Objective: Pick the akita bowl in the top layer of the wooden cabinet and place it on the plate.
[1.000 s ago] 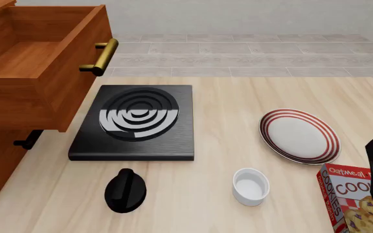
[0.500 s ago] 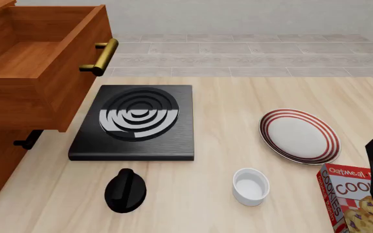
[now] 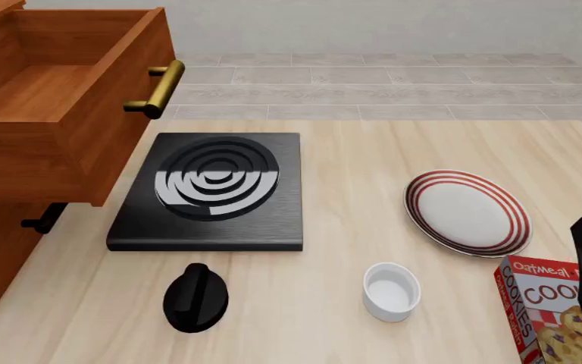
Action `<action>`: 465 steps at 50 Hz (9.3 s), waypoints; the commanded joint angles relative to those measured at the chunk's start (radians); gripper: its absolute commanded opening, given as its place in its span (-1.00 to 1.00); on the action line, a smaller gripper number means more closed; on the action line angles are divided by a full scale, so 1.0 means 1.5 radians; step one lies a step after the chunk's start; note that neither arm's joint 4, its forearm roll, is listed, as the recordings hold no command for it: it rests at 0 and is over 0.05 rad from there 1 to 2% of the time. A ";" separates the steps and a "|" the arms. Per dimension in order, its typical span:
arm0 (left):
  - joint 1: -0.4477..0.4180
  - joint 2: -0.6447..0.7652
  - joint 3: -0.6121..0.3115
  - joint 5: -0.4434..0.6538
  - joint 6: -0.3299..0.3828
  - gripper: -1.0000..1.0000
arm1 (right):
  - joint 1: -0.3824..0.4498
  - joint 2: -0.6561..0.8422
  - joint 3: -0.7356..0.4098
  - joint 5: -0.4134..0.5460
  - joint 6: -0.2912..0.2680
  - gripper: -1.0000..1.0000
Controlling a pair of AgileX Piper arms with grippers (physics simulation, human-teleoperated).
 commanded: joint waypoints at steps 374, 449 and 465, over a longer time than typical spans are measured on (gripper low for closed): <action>-0.329 0.697 -0.354 -0.179 -0.190 -1.00 | -0.031 0.000 0.010 0.016 0.065 1.00; -0.355 0.590 -0.280 -0.195 -0.183 1.00 | -0.025 0.004 0.001 0.011 0.057 1.00; -0.347 0.587 -0.336 -0.149 -0.167 1.00 | -0.023 0.001 0.001 0.012 0.051 1.00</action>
